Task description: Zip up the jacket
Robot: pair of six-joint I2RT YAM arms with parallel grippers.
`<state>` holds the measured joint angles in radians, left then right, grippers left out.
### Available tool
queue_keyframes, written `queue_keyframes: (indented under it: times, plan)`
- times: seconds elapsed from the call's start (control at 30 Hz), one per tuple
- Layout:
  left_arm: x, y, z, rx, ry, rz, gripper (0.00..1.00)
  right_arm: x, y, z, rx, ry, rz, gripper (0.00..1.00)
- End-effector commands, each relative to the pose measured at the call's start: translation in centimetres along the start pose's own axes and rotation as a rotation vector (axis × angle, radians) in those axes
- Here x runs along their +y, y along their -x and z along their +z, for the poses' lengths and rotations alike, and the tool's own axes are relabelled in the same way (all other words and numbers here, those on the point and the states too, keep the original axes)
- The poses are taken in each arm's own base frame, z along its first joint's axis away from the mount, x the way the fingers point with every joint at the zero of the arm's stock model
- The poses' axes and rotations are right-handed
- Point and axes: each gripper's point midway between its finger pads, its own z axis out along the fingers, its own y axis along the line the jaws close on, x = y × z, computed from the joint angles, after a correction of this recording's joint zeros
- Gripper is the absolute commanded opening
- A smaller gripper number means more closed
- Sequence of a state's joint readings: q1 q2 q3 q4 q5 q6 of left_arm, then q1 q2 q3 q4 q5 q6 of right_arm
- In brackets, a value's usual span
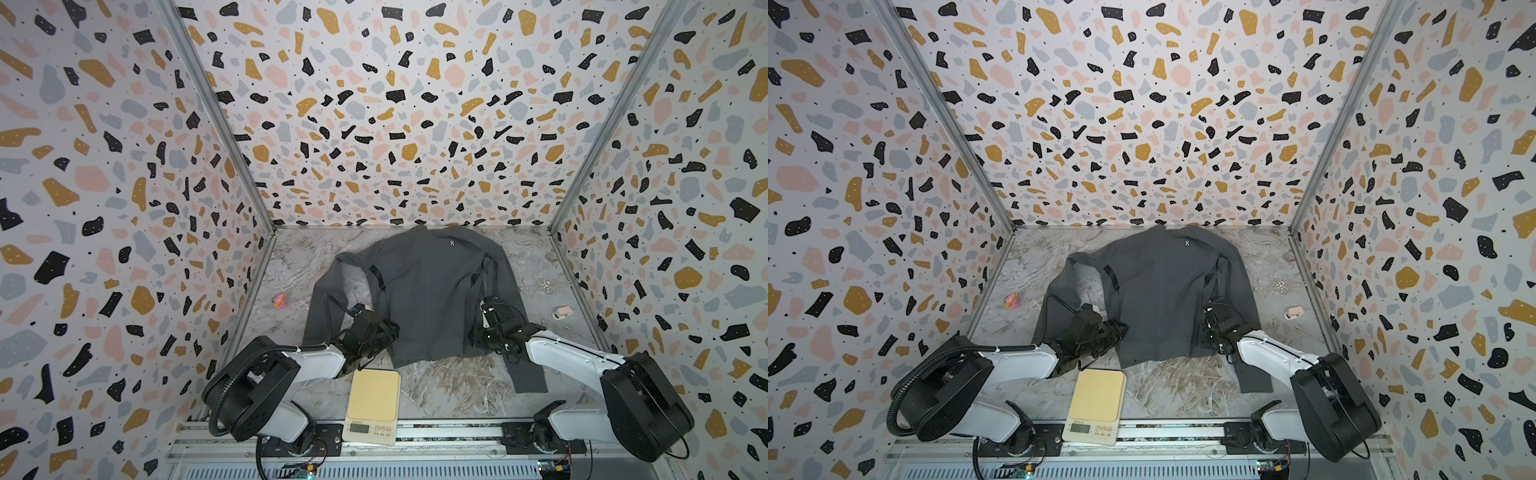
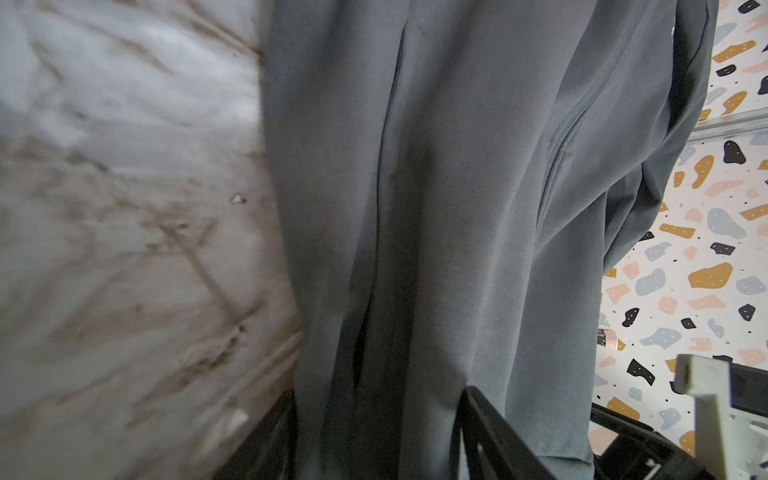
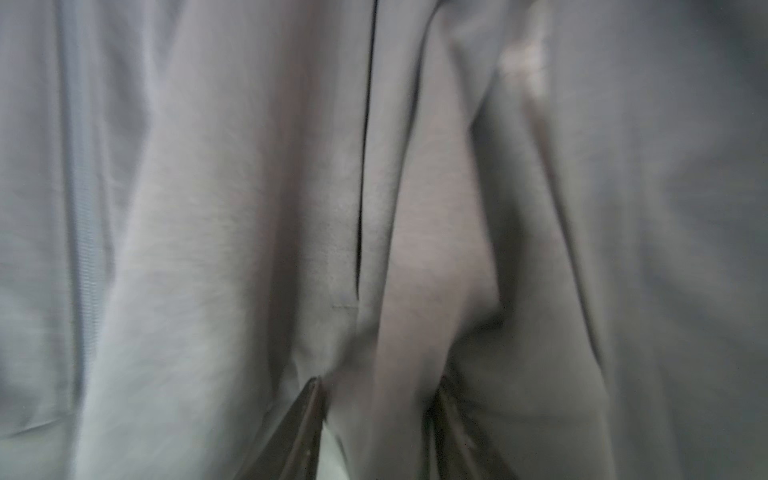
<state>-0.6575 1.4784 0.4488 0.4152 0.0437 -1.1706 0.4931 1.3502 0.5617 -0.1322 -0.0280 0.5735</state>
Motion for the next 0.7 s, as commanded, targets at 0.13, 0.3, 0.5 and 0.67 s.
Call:
queue_keyframes:
  times: [0.13, 0.3, 0.5, 0.67]
  plan:
    - [-0.7, -0.4, 1.1, 0.019, -0.043, 0.015, 0.46, 1.7, -0.8, -0.6, 0.023, 0.168, -0.029, 0.01]
    - [-1.2, -0.1, 0.8, 0.028, -0.065, 0.043, 0.01, 1.1, 0.7, -3.8, -0.061, 0.249, 0.007, 0.0]
    - [0.4, 3.7, -2.3, -0.051, 0.009, 0.089, 0.0, -1.3, 2.8, -8.1, -0.195, 0.28, 0.083, 0.0]
    - [1.7, 6.4, -6.1, -0.128, 0.104, 0.135, 0.0, -2.9, 2.4, -8.8, -0.233, 0.245, 0.154, 0.0]
